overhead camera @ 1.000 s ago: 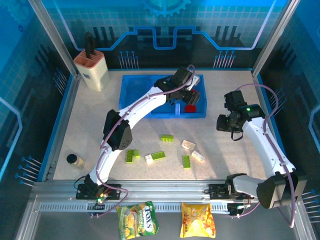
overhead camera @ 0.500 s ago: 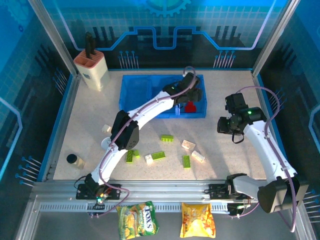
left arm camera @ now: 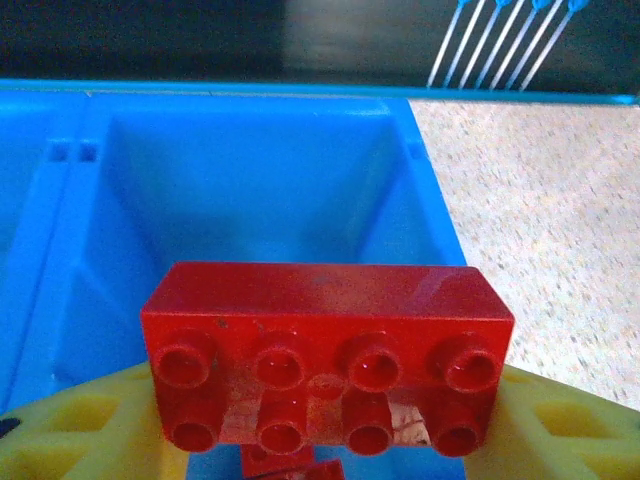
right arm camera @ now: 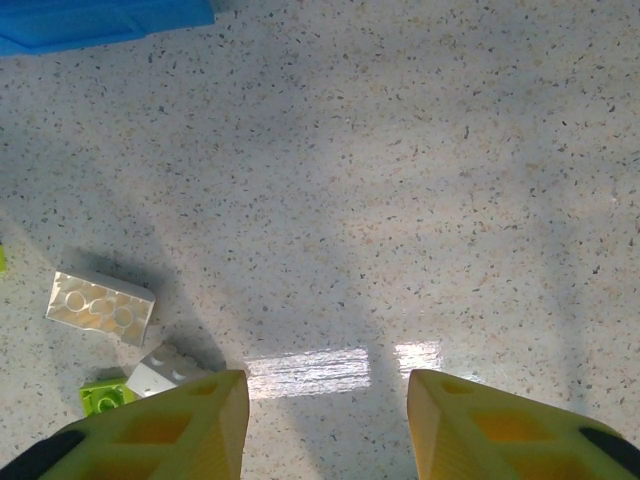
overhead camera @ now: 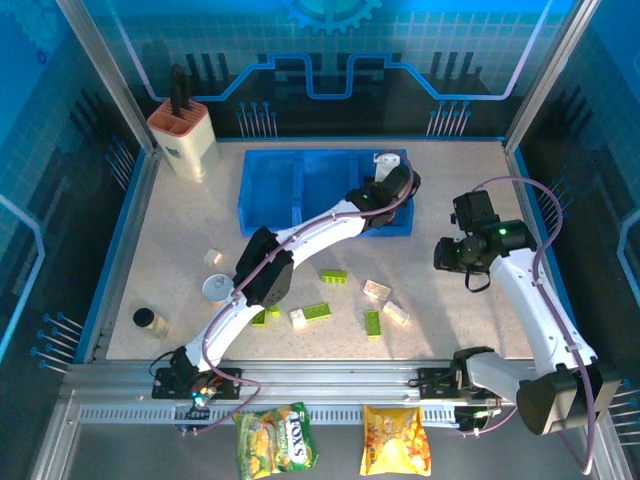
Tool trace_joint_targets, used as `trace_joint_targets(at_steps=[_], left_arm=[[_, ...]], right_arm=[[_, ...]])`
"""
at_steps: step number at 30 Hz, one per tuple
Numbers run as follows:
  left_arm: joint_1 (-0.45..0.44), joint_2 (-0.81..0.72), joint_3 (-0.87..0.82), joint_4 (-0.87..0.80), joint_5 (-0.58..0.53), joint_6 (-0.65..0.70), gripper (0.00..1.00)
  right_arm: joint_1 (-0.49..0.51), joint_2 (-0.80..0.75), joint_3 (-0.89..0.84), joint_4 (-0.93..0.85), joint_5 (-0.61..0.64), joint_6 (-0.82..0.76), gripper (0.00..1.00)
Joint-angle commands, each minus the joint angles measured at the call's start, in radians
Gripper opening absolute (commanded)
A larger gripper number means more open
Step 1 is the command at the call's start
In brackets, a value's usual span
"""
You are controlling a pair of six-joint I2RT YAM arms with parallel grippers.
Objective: Sort the legos into containers by color
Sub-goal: Place the lego in the container.
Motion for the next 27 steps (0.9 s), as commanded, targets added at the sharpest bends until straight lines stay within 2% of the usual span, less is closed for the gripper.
trace_joint_targets(at_steps=[1, 10, 16, 27], left_arm=[[-0.008, 0.042, -0.016, 0.065, -0.103, 0.013, 0.57], [-0.008, 0.121, 0.034, 0.088, -0.126, 0.06, 0.58], [-0.007, 0.194, 0.104, 0.116, -0.166, 0.106, 0.61], [-0.002, 0.229, 0.172, 0.098, -0.169, 0.085, 0.65]], right_arm=[[-0.015, -0.023, -0.017, -0.032, -0.03, -0.003, 0.47], [-0.015, -0.05, -0.038, -0.024, -0.051, -0.009, 0.47], [-0.013, -0.063, -0.046, -0.023, -0.057, -0.011, 0.47], [-0.01, -0.083, -0.063, -0.013, -0.062, -0.008, 0.47]])
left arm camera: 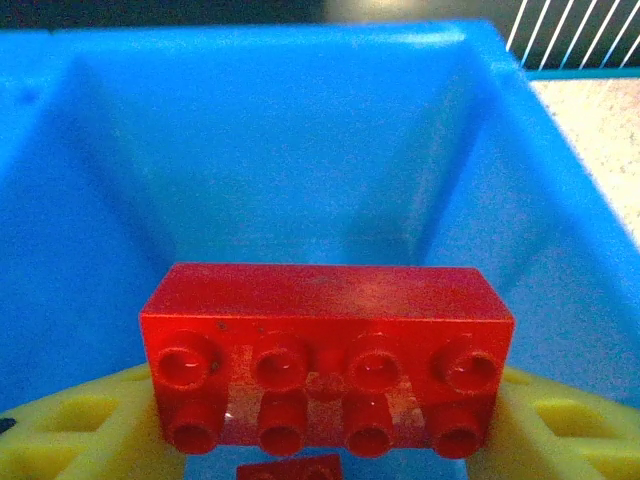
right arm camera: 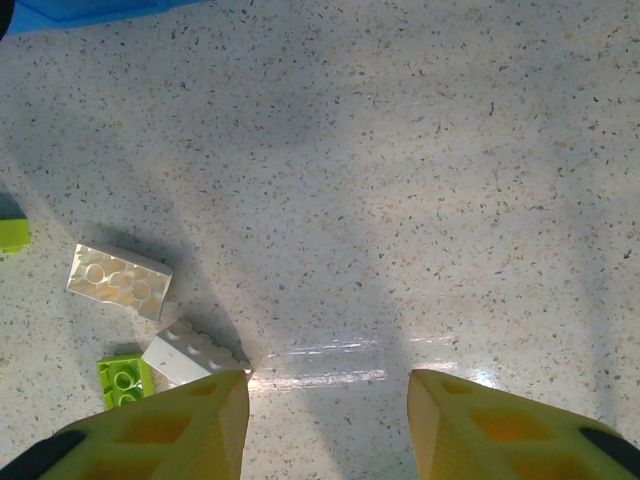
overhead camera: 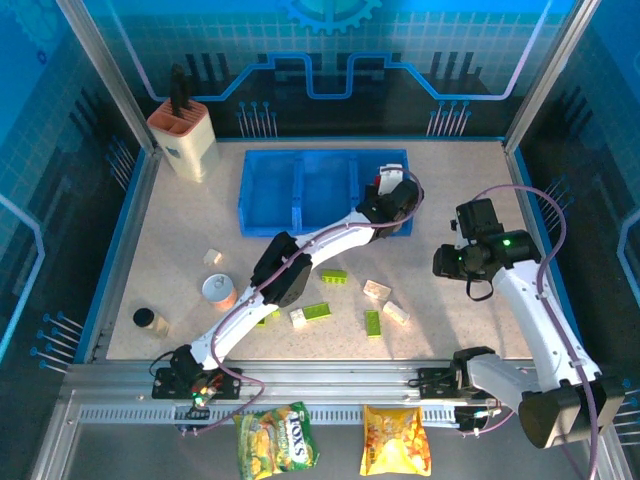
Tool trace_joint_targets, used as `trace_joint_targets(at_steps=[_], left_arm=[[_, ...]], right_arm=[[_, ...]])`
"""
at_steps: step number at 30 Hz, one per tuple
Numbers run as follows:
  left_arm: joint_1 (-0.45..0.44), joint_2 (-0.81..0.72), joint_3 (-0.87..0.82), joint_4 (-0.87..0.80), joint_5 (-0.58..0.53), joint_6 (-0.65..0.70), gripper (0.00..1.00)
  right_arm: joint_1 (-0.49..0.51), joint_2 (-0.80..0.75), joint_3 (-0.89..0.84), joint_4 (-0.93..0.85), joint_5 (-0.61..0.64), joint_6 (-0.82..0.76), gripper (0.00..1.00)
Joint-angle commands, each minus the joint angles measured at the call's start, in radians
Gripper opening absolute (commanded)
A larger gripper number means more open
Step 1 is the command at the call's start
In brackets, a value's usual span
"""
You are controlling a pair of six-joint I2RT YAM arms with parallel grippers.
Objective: Sort the legos into containers by color
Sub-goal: Place the lego in the container.
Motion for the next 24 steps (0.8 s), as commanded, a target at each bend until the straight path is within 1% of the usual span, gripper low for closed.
trace_joint_targets(at_steps=[1, 8, 16, 24], left_arm=[[0.001, 0.02, 0.036, 0.011, -0.027, 0.003, 0.66], [0.003, 0.02, 0.036, 0.005, -0.026, -0.005, 0.71], [0.005, 0.02, 0.036, 0.007, -0.013, -0.004, 0.74], [0.009, 0.016, 0.037, 0.009, 0.003, 0.002, 0.71]], right_arm=[[-0.009, -0.015, -0.015, -0.009, -0.019, -0.007, 0.47], [-0.006, -0.016, -0.016, -0.009, -0.021, -0.009, 0.47], [-0.005, -0.009, -0.015, -0.005, -0.024, -0.009, 0.47], [-0.005, -0.005, -0.015, -0.004, -0.023, -0.01, 0.47]])
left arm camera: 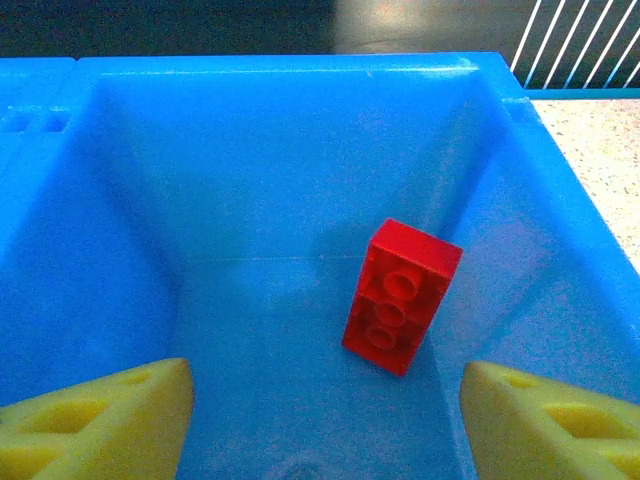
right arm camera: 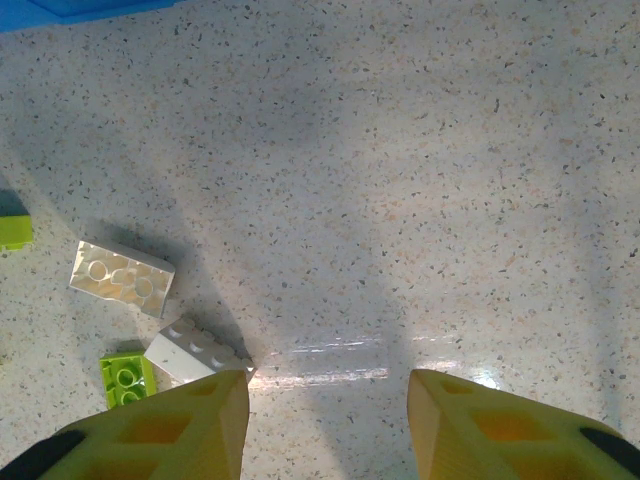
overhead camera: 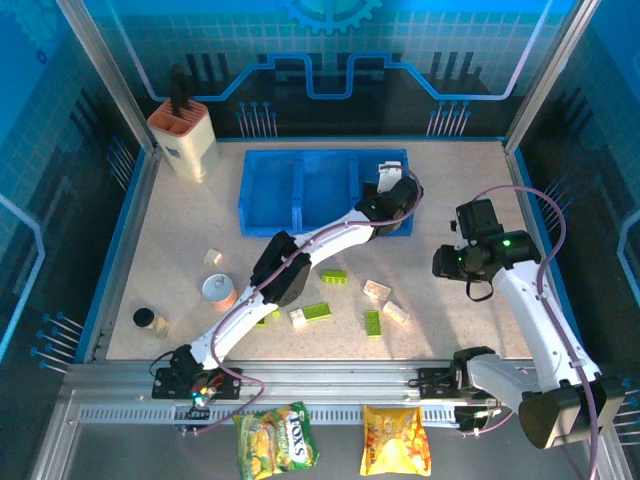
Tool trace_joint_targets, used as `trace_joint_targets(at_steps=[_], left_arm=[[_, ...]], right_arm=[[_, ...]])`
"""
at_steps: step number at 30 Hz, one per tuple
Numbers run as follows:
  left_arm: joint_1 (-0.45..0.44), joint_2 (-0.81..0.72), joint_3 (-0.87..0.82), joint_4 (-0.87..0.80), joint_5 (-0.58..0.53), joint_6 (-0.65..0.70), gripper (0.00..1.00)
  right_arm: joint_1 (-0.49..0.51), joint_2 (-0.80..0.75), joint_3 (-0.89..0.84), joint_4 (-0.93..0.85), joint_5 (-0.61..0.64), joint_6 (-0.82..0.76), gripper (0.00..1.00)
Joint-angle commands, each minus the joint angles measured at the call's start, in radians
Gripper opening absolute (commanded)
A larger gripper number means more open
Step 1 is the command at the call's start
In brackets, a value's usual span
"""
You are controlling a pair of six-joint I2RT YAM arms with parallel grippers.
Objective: Sort the legos into containers by color
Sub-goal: Place the lego in the container.
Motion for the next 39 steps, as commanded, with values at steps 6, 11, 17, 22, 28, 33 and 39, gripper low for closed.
trace_joint_targets(at_steps=[6, 11, 17, 22, 28, 33, 39], left_arm=[[-0.001, -0.046, -0.013, 0.063, 0.01, 0.05, 0.68], [-0.005, -0.137, -0.098, 0.111, 0.018, 0.081, 0.67], [-0.011, -0.237, -0.204, 0.122, 0.036, 0.089, 0.67], [-0.013, -0.313, -0.271, 0.093, 0.074, 0.08, 0.66], [-0.011, -0.399, -0.306, -0.032, 0.176, 0.039, 0.66], [-0.005, -0.493, -0.372, -0.114, 0.275, 0.055, 0.66], [0.049, -0.636, -0.534, -0.192, 0.431, 0.038, 0.67]], right_arm=[[-0.005, 0.002, 0.005, -0.014, -0.017, -0.013, 0.47], [-0.005, 0.002, 0.032, -0.019, -0.011, -0.014, 0.47], [0.007, 0.011, 0.052, -0.01, -0.019, 0.007, 0.47], [0.048, 0.025, 0.053, 0.006, -0.013, 0.037, 0.46], [0.133, 0.053, 0.057, 0.025, 0.003, 0.066, 0.46], [0.221, 0.094, 0.068, 0.023, 0.042, 0.105, 0.46], [0.328, 0.141, 0.064, 0.03, 0.085, 0.172, 0.46]])
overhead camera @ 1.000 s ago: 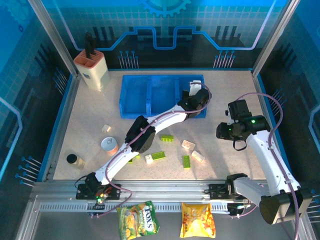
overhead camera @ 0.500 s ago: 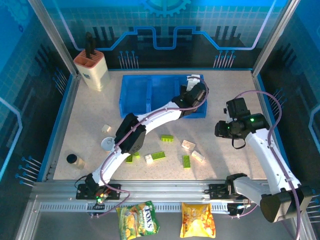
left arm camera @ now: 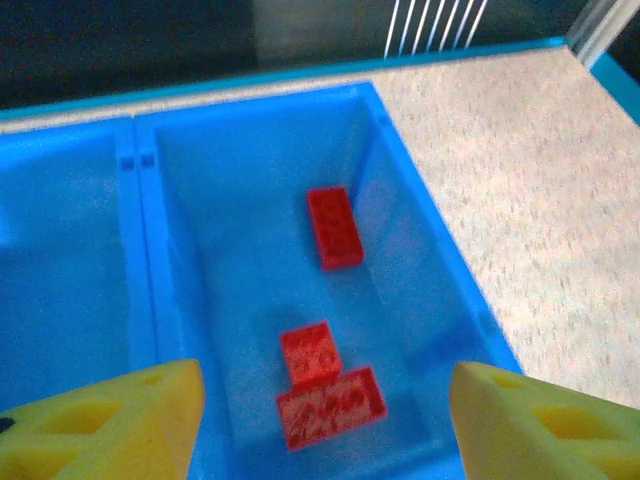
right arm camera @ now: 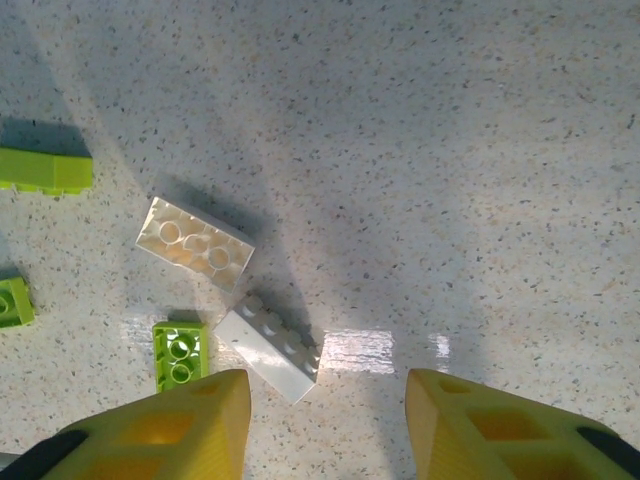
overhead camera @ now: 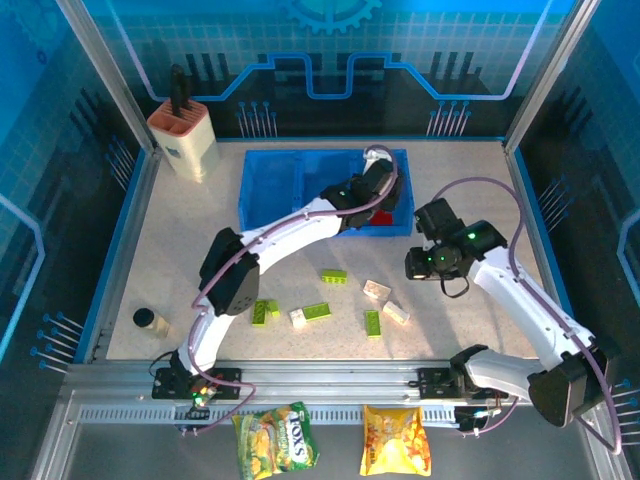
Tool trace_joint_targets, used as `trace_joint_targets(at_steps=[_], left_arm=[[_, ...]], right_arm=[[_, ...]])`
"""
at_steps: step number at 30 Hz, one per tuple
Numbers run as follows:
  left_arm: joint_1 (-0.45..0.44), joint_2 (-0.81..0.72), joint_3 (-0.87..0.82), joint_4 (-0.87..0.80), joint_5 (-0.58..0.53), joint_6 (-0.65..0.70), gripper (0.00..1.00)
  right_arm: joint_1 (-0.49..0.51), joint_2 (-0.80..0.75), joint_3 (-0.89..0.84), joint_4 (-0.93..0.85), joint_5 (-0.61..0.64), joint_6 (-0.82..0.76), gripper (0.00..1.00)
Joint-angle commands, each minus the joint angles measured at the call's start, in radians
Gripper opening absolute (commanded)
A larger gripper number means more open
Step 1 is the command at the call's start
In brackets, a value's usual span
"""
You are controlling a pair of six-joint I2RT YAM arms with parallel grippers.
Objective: Sort the legos into containers by color
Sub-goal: Place the lego in the container, then pick up the lego from the center of the table.
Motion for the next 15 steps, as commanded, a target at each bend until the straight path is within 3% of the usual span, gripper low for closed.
trace_joint_targets(at_steps=[1, 6, 15], left_arm=[[0.05, -0.13, -0.11, -0.074, 0.131, -0.02, 0.67], [0.128, -0.296, -0.323, -0.082, 0.242, -0.059, 0.68], [0.289, -0.564, -0.638, -0.122, 0.31, -0.057, 0.7]], right_arm=[[0.058, 0.027, 0.025, 0.004, 0.042, 0.065, 0.46], [0.135, 0.097, 0.032, 0.032, 0.052, 0.096, 0.46], [0.239, 0.289, 0.141, 0.071, 0.102, 0.161, 0.47]])
